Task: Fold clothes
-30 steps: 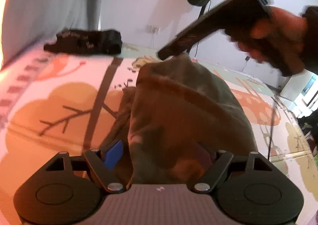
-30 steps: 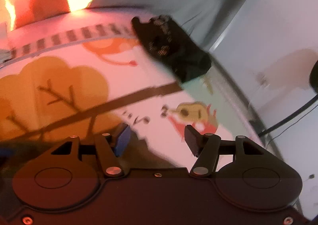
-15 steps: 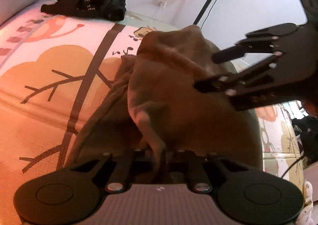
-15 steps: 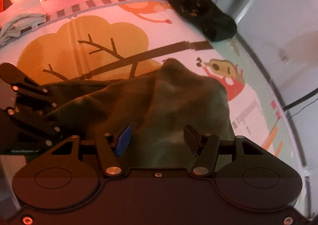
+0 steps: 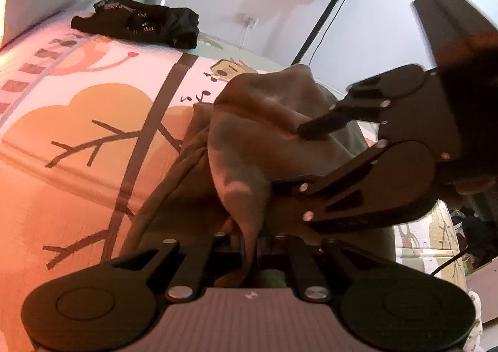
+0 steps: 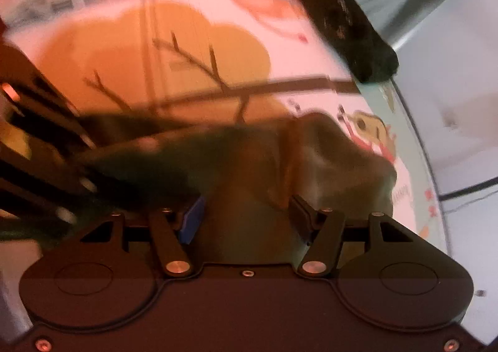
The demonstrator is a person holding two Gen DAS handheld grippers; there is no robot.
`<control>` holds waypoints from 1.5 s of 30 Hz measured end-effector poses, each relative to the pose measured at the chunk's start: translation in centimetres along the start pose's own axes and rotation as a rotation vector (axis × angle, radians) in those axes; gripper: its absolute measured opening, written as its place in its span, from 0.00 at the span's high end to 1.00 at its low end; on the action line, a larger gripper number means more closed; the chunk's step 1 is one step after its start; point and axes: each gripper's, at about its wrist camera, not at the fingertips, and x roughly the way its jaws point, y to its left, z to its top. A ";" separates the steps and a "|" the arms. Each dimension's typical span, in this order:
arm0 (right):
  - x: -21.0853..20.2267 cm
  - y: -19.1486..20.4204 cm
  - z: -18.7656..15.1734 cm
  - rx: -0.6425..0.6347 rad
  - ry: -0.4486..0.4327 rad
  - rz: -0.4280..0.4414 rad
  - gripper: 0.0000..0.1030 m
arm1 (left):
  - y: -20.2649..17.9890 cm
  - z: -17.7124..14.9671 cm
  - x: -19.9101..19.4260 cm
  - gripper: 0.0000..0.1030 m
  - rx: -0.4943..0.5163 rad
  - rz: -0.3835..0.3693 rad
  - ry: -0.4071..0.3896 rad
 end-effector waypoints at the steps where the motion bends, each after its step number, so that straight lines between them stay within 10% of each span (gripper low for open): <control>1: 0.5 -0.2 0.0 0.025 0.016 0.017 0.43 | 0.0 -0.1 0.1 0.93 0.002 0.002 0.002; 10: 2.2 -0.9 0.2 0.089 0.040 0.050 0.83 | 0.3 0.0 0.0 0.93 -0.012 0.019 -0.001; 18: -2.5 -3.3 -0.1 0.198 -0.090 0.112 0.91 | -0.2 0.5 -2.3 0.93 0.003 0.012 -0.064; 28: -1.7 -3.5 1.2 0.304 -0.148 0.168 0.91 | 1.5 1.2 -3.9 0.93 -0.031 0.136 -0.109; 35: 4.7 -0.3 1.0 0.275 -0.106 0.051 0.89 | 1.6 0.0 -3.2 0.89 -0.008 0.120 -0.074; 39: 4.2 0.9 1.4 0.243 -0.155 0.026 0.58 | 0.4 -0.5 -3.8 0.79 0.044 0.027 -0.092; 45: -0.8 -1.8 0.4 0.351 -0.294 0.097 0.57 | -1.3 -1.2 -3.3 0.60 0.112 0.045 -0.091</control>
